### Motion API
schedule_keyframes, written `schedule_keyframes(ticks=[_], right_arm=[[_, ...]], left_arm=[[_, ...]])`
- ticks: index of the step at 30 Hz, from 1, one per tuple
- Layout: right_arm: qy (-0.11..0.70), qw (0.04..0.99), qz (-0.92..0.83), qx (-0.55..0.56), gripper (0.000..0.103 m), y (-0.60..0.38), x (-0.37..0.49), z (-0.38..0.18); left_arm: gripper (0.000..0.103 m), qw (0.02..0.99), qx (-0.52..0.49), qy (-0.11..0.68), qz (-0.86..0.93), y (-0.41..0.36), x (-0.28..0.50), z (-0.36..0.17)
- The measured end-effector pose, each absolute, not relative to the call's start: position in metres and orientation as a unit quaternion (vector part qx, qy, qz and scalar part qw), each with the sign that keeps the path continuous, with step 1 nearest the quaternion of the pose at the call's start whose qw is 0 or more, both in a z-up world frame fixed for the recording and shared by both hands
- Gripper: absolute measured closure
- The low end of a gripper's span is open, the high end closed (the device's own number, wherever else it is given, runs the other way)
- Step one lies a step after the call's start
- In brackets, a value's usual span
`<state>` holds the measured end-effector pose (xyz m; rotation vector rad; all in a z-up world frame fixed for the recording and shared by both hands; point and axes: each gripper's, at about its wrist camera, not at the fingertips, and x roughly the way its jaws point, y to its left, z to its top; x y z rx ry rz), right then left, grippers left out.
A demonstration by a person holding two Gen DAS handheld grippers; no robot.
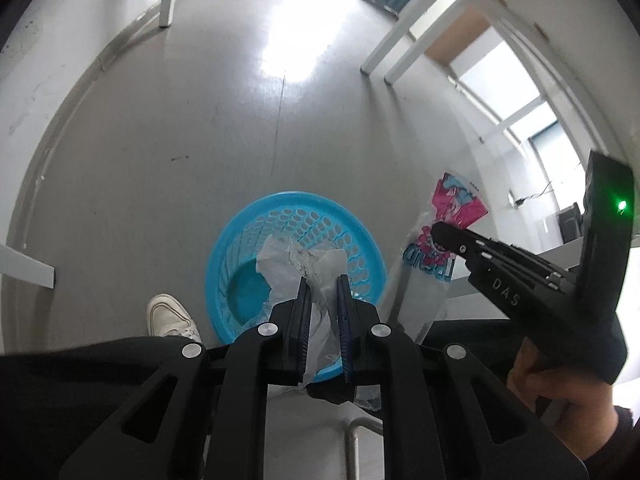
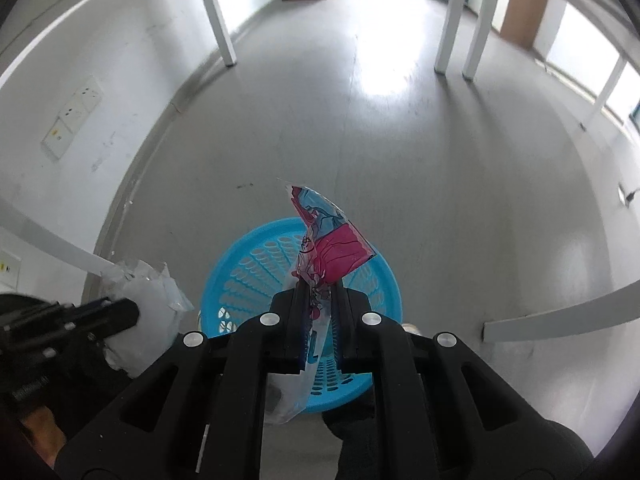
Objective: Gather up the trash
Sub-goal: 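Lower the left tool over the blue wastebasket and open to drop plastic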
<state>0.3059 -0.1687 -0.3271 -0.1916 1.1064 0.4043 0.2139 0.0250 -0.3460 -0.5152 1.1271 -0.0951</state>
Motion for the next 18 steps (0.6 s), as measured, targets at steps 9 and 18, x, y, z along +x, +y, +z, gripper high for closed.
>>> schedule_keyframes(ticks=[9, 18], right_arm=[[0.538, 0.826, 0.153, -0.070, 0.095, -0.180, 0.339, -0.356], [0.555, 0.817, 0.148, -0.060, 0.067, -0.183, 0.349, -0.369]], left_arm=[[0.091, 0.793, -0.245, 0.556, -0.039, 0.020, 0.244, -0.373], [0.055, 0.802, -0.270, 0.532, -0.028, 0.032, 0.248, -0.377]])
